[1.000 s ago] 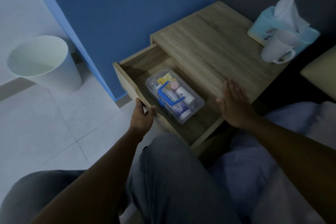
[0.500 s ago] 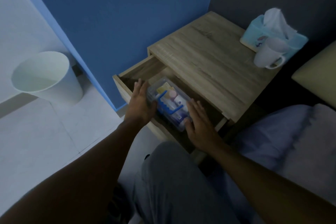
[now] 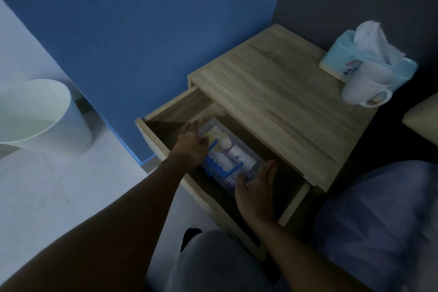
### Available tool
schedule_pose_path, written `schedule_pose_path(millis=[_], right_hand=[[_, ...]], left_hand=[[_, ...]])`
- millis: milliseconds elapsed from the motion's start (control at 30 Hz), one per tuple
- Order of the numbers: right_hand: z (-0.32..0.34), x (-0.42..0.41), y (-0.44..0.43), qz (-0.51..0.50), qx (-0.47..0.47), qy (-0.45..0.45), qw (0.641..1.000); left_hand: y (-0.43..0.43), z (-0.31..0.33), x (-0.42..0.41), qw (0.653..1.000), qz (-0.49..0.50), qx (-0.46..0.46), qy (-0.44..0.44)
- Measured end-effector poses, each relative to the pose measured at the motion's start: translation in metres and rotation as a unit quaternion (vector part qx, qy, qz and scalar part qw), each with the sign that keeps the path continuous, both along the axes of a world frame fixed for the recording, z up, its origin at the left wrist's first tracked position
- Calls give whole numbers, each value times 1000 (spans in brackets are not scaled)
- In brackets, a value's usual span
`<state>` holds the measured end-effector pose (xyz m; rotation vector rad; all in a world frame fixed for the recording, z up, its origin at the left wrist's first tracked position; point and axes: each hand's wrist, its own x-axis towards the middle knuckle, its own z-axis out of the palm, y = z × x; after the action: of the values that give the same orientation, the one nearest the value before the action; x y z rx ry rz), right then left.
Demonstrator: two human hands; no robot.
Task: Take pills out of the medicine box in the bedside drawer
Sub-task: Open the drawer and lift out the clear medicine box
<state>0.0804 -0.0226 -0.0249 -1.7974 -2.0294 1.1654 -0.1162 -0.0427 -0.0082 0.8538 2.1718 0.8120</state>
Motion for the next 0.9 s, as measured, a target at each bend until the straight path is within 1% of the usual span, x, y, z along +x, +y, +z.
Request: schedule_pose_path(millis=[100,167,267,367,433,500,600,667,767,800,867,900], right_hand=[[-7,-7,-5,-69,-7,33,997],[-8,-12,-7,-99,-7,58,993],[-6,-14,-9,-121,0,73,990],[1,-10,-11,-140,-28,95,985],[10,-7,-14,-155,-62,129,978],[23,-5,-20,-157,-85,156,972],[44,-3,-32,-148,-84,176,970],[64,0,-38,-138,-80,195,968],[97,1,-35,-122,-70,227,964],[107,1,-31,-118,-71,239,961],[129,1,-20,-108,-73,247,960],[140,0,-13,-101,-71,242,962]], left_hand=[[8,-5,-4,999,21,-29,-29],[11,-5,-4,998,16,-41,-42],[11,-5,-4,998,12,-26,-49],[7,4,-5,998,18,-19,-55],[4,16,-3,998,30,-11,-55],[0,32,0,998,45,-6,-43],[-7,59,3,998,61,-2,-10],[-13,81,6,997,75,13,30],[-21,113,10,987,91,71,115],[-23,122,10,983,96,82,131],[-25,138,8,980,110,95,139],[-24,146,6,979,121,104,128]])
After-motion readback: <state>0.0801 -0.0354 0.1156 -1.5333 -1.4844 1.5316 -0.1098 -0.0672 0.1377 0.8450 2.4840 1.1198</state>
